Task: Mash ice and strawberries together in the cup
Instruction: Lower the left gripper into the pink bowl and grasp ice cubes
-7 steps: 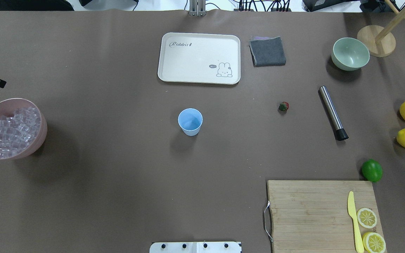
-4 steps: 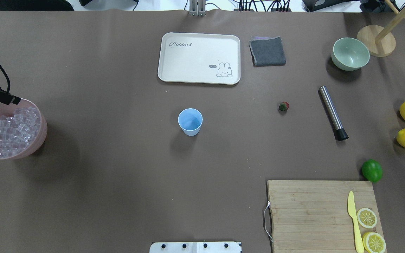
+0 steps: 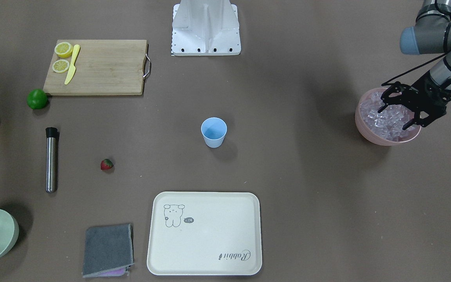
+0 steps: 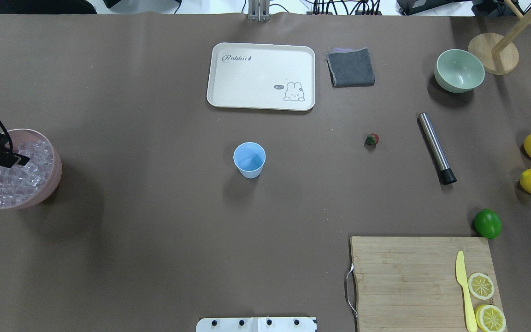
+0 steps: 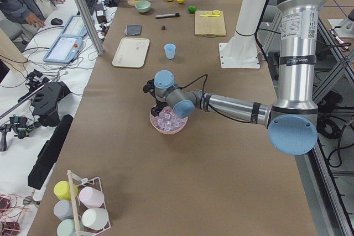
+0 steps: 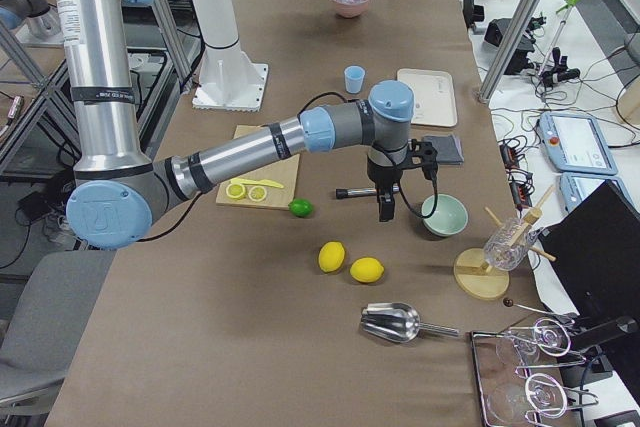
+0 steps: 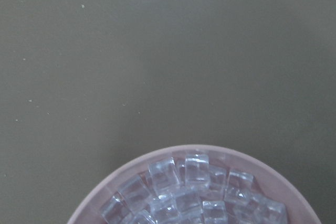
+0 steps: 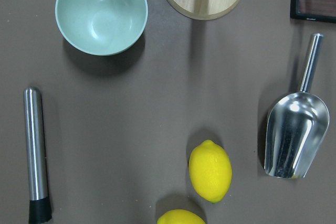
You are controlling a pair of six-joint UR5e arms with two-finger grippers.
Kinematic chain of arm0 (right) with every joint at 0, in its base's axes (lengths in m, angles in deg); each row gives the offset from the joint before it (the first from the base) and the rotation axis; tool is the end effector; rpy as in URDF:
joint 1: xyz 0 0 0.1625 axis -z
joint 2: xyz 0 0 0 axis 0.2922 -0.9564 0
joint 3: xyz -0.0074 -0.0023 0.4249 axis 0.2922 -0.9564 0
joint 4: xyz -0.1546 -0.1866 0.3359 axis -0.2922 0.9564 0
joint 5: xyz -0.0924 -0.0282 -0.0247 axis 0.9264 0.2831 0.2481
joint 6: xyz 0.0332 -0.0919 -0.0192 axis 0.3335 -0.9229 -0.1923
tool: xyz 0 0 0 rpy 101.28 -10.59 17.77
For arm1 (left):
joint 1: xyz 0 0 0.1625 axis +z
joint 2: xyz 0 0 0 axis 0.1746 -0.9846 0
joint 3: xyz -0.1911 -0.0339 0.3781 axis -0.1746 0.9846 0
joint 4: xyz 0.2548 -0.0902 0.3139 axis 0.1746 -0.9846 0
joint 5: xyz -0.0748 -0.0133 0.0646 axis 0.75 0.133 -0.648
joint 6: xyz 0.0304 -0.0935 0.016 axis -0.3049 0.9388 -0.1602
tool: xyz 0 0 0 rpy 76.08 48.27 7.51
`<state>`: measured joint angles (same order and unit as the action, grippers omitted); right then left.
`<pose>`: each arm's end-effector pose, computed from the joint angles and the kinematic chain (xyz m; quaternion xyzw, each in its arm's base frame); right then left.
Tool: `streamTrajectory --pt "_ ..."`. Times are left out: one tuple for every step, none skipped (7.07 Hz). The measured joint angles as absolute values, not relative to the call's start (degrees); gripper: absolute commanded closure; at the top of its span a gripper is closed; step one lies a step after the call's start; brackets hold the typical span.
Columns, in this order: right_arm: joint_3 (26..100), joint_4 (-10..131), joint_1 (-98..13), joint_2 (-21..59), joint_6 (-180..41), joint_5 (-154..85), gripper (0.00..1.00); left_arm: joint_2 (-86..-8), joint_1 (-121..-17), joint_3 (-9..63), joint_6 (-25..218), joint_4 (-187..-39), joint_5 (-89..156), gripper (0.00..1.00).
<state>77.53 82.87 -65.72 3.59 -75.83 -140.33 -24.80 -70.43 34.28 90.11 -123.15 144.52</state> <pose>0.0053 -0.5166 0.4919 0.0518 -0.3428 -0.0118 0.9379 0.1875 -0.4637 0.5334 0.2114 0.4284 0.2905 0.8291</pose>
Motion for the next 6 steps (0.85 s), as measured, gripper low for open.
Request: streamTrajectory --pt "77.7 82.87 -66.13 3.11 -75.82 -140.29 0.0 -23.84 -69.6 34.17 89.72 -124.34 144.73 0.14" --pt "77.82 82.85 -66.42 2.76 -75.84 -140.27 0.0 -23.04 -69.12 34.07 89.56 -125.41 144.81 0.14" --pt "77.92 82.82 -66.63 2.53 -75.85 -140.28 0.0 -22.67 -68.51 33.95 89.5 -125.93 144.82 0.14" --pt "77.96 82.8 -66.72 2.43 -75.86 -140.31 0.0 -22.68 -67.72 33.78 89.5 -126.15 144.81 0.14" --pt "78.04 82.79 -66.74 2.41 -75.86 -140.35 0.0 -22.84 -66.94 33.57 89.52 -126.23 144.78 0.14" --pt "78.19 82.79 -66.79 2.39 -75.88 -140.37 0.0 -22.94 -66.4 33.4 89.5 -126.25 144.7 0.14"
